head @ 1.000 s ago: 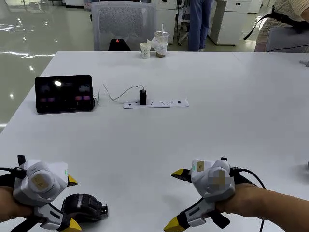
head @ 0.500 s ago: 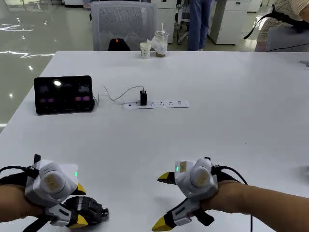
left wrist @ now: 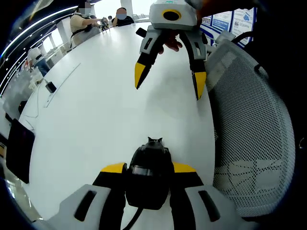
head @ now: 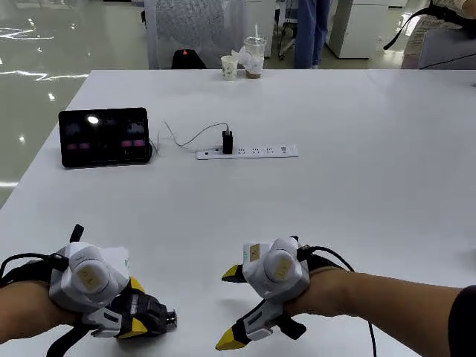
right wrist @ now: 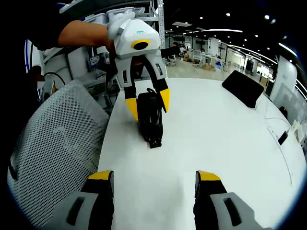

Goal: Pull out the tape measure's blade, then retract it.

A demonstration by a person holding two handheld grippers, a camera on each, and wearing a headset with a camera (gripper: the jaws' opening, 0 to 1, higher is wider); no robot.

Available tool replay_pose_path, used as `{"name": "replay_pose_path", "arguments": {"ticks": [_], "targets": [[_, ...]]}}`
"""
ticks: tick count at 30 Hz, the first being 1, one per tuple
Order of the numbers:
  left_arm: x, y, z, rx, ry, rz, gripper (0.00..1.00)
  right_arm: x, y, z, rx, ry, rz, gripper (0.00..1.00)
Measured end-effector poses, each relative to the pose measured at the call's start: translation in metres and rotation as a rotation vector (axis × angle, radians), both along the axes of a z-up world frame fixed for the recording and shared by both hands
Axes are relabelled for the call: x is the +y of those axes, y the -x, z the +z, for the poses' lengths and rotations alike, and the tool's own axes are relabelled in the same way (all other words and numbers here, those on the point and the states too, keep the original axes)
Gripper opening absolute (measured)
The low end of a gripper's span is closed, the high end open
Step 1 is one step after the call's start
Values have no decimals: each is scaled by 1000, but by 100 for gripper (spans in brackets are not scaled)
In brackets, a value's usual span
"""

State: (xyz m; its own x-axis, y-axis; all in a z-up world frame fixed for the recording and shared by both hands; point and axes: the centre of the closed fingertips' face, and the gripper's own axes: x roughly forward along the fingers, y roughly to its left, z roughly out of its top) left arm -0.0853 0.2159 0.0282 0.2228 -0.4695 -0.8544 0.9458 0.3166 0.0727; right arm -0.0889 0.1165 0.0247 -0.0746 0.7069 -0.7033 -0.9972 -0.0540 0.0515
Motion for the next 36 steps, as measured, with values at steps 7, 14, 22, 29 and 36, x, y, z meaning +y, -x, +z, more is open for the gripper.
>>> {"name": "replay_pose_path", "arguments": {"ticks": [7, 14, 22, 29, 36], "targets": [[-2, 3, -1, -5, -22, -26, 29, 6, 12, -10, 8, 20, 16, 60], [-2, 4, -2, -10, -2, -27, 29, 14, 15, -12, 10, 21, 24, 55], [-4, 6, -2, -23, -6, -31, 29, 29, 17, -14, 2, 18, 36, 50], [-3, 4, -2, -14, 8, -31, 29, 38, 16, -21, -3, 29, 52, 45], [-4, 3, -2, -11, 15, -33, 29, 49, 15, -24, 7, 22, 41, 43]]}}
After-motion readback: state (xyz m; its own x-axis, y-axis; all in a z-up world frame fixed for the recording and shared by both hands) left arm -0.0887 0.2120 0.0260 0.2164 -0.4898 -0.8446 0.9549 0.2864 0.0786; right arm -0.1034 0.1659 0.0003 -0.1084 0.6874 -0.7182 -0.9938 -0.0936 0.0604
